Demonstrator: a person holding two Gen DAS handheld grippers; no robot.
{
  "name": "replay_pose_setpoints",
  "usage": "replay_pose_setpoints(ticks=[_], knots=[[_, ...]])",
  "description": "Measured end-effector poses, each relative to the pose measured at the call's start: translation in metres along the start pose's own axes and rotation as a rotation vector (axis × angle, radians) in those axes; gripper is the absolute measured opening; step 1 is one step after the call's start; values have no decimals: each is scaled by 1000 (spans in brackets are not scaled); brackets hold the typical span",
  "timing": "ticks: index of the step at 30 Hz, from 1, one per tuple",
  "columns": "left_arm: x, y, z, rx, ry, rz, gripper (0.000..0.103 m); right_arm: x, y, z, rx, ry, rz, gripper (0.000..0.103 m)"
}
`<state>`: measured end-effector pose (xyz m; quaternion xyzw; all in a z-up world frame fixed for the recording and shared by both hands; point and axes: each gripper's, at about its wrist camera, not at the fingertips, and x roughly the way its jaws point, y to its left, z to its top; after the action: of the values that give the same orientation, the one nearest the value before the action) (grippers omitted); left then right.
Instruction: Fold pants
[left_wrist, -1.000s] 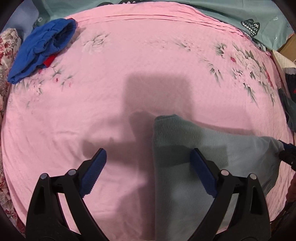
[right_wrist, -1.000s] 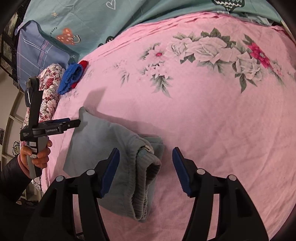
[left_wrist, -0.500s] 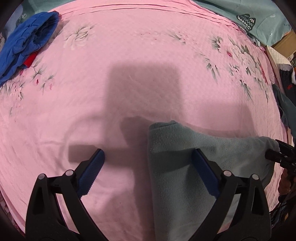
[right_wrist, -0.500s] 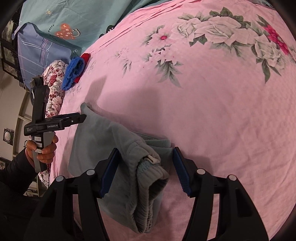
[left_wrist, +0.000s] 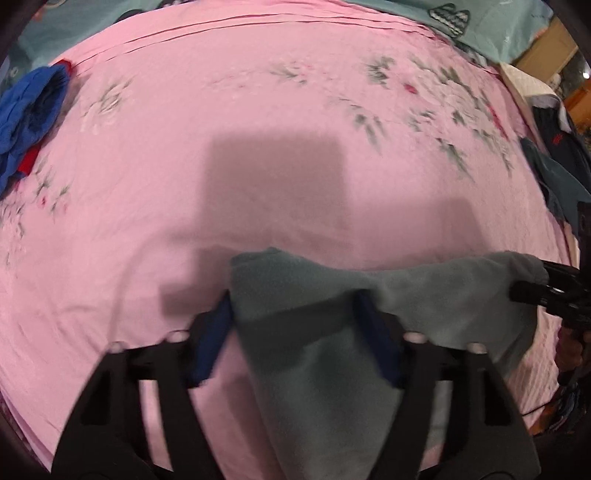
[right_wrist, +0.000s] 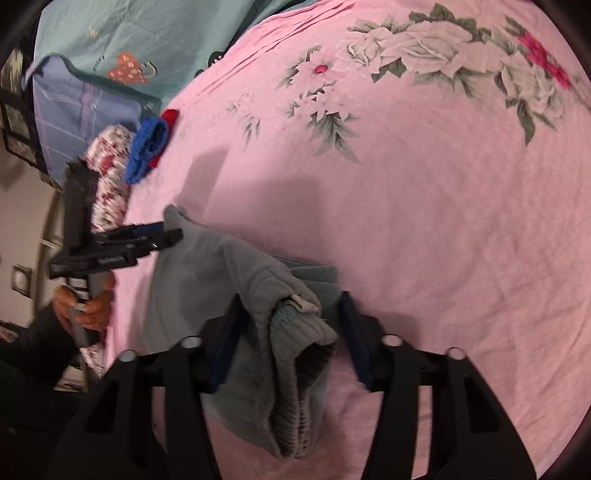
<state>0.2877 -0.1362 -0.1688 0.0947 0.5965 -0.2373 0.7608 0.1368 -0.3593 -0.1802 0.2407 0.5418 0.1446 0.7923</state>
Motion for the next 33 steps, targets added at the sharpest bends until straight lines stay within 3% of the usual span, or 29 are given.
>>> replay_pose_setpoints(ticks=[3,6,16,25,29,33], knots=[[-6,-1,-3,-13,-25,28,33,-5,0,-4,29,-29,19,24],[-16,4,-8,-54,-49,23,19,-14,14,-9,-4,-73,-8,21],[-77,1,-42,-106,-182,85,16,-46,57,-17,-108,-175,-9,19],[-137,24,-106,-253,-288,158,16,-54,115,-10,-308,-204,29,19],[-133,34,-121,-301,-284,182,16,-27,112,6,-323,-162,15,20],[-112,40,-110,-291,-254,248,16,1,106,32,-328,-115,11,19]])
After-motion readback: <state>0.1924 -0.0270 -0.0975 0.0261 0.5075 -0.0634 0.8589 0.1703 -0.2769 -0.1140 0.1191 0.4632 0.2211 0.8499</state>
